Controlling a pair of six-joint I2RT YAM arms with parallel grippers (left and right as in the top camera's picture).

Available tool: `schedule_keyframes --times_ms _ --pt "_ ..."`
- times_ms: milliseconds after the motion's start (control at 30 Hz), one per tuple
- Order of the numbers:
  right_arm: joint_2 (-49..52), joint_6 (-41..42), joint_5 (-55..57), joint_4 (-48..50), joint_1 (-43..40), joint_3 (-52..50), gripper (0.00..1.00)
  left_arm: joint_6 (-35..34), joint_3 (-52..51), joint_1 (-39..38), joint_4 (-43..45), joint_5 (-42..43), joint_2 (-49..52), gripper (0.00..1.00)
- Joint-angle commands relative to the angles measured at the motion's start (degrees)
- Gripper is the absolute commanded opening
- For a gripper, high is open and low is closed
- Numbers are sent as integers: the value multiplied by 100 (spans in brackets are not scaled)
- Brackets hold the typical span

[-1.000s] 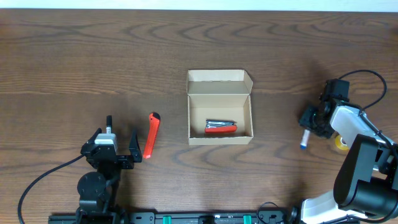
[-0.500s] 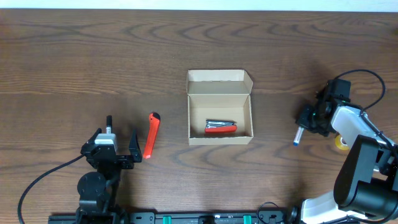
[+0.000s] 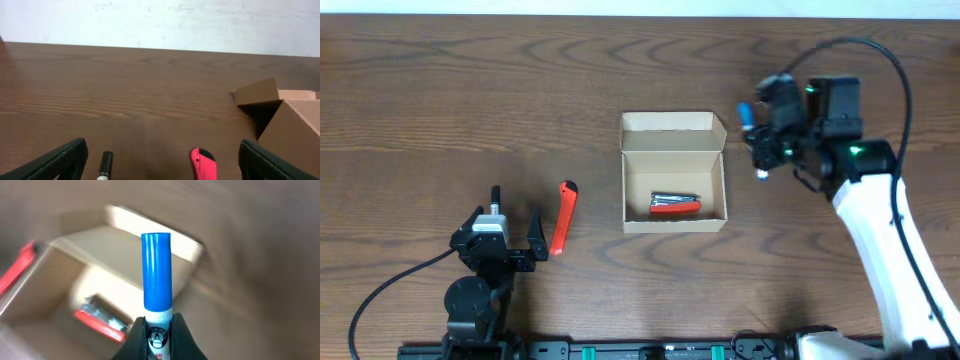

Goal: Pack container
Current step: 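Carry the blue marker into the box beside the stapler, release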

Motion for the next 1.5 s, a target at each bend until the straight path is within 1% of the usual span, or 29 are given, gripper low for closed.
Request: schedule_keyframes --times_ms 0,100,167,200,300,467,567,800,900,1133,1167,1233,1300,1367,1433,1467 --pt "42 -2275 -68 -378 807 267 1 -42 -175 17 -48 15 -31 95" --pt "70 -3110 107 -398 1335 284 1 -42 -175 17 -48 15 -31 95" --pt "101 -3451 179 -385 1572 319 1 -42 -175 17 -48 17 -31 95" --pt "153 -3488 225 -387 1652 369 1 -42 -175 17 -48 17 -31 95" --pt "391 -3521 310 -516 1742 597 1 -42 -175 17 -48 15 -31 95" --pt "1156 -4197 313 -1139 1757 1019 1 -42 -175 17 -48 17 -31 95" --pt "1545 -4599 310 -1152 1762 1045 1 -42 -175 17 -48 17 -31 95" --pt "2280 -4680 173 -1117 1755 1043 1 -42 -175 17 -48 15 -31 95" --pt "2745 -4715 28 -1141 1764 1043 1 -42 -175 17 -48 15 -31 95" --pt "3274 -4732 -127 -1139 1799 1043 2 -42 -175 17 -48 15 -31 95" --pt "3329 -4732 -142 -1141 1799 1043 4 -42 -175 17 -48 15 -31 95" --pt "3410 -4730 -146 -1156 1799 1043 12 -42 -175 17 -48 15 -31 95" --pt "3427 -4706 -164 -1154 1799 1043 26 -42 -175 17 -48 17 -31 95" --pt "3427 -4706 -227 -1154 1799 1043 36 -42 -175 17 -48 15 -31 95" --pt "3425 -4610 -225 -1156 1799 1045 41 -42 -175 17 -48 15 -31 95" --pt "3423 -4542 -227 -1163 1799 1045 41 -42 -175 17 -48 15 -31 95"
